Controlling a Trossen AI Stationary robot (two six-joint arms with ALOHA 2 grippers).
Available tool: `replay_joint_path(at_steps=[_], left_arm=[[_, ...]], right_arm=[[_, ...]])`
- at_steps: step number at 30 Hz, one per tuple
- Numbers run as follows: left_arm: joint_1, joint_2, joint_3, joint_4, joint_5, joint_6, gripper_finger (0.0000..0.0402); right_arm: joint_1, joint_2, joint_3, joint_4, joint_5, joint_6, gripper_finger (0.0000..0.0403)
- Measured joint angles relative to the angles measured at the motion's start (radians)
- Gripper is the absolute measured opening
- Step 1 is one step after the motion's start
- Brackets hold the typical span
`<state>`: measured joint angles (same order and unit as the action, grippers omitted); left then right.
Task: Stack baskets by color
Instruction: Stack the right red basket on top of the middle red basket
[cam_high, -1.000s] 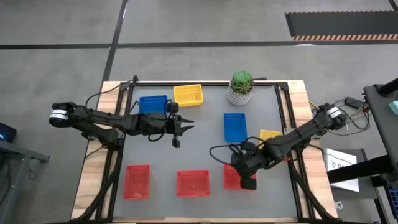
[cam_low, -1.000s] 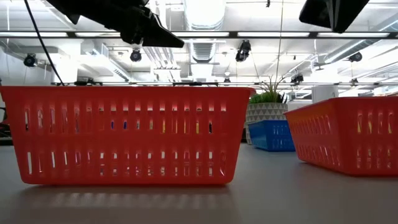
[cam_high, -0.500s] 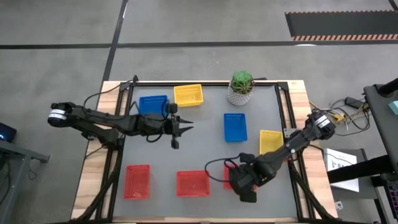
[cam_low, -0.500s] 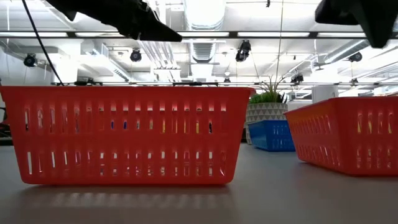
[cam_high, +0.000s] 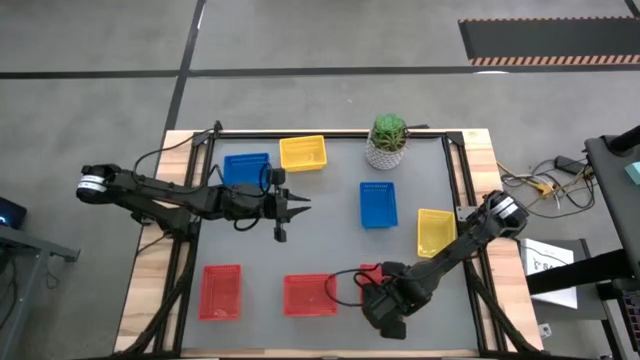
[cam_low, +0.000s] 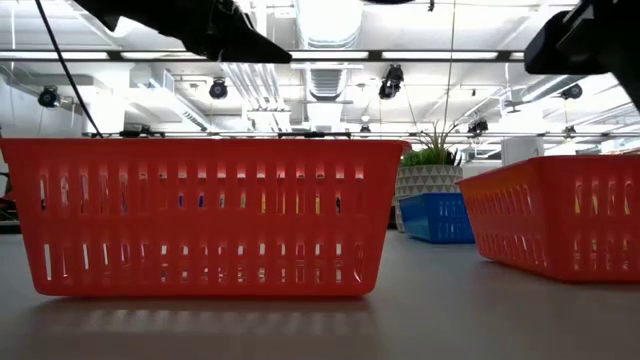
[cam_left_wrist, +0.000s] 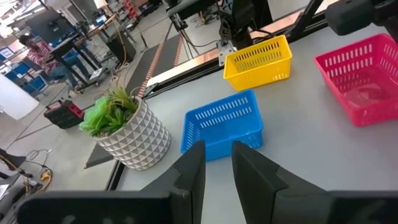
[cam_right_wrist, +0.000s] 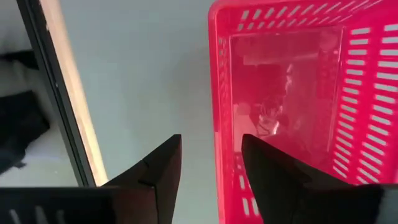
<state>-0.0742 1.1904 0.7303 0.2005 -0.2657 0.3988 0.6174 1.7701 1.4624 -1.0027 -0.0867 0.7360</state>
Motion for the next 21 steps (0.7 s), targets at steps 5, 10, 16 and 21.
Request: replay_joint_path(at_steps=[5,10,16,21], left_arm=[[-0.004,0.0,0.001,0.0,0.0,0.0,0.0063],[-0.006,0.0,0.001,0.0,0.0,0.0,0.0063],[-0.007,0.0,0.001,0.0,0.0,0.0,0.0063],[-0.007,0.0,0.001,0.0,0.0,0.0,0.0063]], right_arm=[[0.011,0.016,-0.007,0.025,0.001,0.026,0.016],[0.019,0.032,-0.011,0.051,0.0,0.044,0.016],[0.019,0.046,-0.012,0.052,0.01,0.05,0.016],[0.02,0.048,-0.013,0.051,0.052,0.048,0.016]])
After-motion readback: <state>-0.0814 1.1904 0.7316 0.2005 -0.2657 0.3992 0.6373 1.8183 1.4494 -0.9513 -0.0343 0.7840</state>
